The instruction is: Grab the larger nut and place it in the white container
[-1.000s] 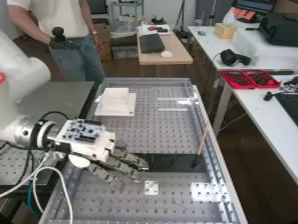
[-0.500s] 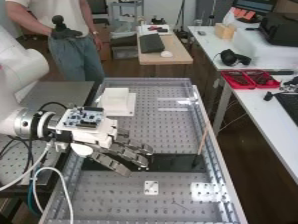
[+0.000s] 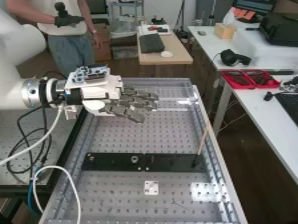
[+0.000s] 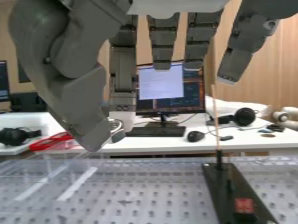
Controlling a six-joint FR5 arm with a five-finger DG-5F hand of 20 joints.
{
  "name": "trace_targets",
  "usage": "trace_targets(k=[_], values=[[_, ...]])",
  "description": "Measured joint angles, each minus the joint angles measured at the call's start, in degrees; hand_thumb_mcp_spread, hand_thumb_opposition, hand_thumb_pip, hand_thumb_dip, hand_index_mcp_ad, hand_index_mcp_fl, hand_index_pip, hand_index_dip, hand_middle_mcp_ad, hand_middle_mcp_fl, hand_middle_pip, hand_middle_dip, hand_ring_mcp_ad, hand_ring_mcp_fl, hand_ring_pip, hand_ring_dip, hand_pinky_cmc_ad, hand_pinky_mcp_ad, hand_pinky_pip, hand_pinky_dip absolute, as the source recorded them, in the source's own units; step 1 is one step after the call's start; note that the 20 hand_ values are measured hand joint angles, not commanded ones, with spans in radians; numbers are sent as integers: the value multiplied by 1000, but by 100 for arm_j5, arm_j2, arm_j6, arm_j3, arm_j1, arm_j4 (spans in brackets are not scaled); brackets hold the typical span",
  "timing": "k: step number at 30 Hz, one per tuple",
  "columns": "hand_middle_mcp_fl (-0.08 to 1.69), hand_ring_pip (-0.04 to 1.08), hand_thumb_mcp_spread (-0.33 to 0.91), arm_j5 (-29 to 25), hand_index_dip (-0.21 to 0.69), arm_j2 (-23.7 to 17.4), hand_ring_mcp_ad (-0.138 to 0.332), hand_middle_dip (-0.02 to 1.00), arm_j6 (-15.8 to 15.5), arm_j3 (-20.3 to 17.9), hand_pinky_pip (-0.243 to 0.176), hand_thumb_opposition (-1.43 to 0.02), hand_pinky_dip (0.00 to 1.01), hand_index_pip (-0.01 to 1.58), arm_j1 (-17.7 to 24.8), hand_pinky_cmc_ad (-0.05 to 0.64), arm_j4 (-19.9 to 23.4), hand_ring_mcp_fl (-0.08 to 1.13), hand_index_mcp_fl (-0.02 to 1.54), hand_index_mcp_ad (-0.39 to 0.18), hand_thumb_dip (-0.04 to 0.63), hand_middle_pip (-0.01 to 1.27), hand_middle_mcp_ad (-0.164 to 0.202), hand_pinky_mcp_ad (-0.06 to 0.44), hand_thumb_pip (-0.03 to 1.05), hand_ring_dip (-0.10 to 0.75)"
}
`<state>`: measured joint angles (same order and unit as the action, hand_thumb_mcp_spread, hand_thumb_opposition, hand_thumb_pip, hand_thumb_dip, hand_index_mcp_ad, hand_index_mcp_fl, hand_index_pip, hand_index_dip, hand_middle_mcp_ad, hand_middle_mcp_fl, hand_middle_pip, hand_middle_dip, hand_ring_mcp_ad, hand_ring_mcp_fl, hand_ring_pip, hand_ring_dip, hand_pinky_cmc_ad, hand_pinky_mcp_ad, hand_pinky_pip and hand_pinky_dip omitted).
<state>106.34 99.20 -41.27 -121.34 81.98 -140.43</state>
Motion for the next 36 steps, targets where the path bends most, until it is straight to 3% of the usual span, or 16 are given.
trace_targets(k=[9, 19, 25, 36], values=[[52, 178, 340, 44, 66, -531, 131, 194, 59, -238, -89, -915, 590, 1506, 978, 332, -301, 5, 398, -119, 202, 143, 72, 293, 668, 134], [52, 175, 340, -557, 66, -795, 129, 197, 176, -705, -82, -915, 576, 1506, 1975, 332, -393, 0, 398, -122, 204, 138, 75, 295, 668, 138], [52, 171, 340, -912, 66, -738, 129, 197, 231, -836, -82, -915, 559, 1504, 2226, 332, -470, 2, 401, -122, 204, 138, 75, 295, 668, 140], [52, 166, 340, -1272, 66, -269, 133, 197, 234, -795, -82, -915, 559, 1506, 2241, 332, -497, 3, 393, -122, 204, 138, 75, 295, 668, 140]])
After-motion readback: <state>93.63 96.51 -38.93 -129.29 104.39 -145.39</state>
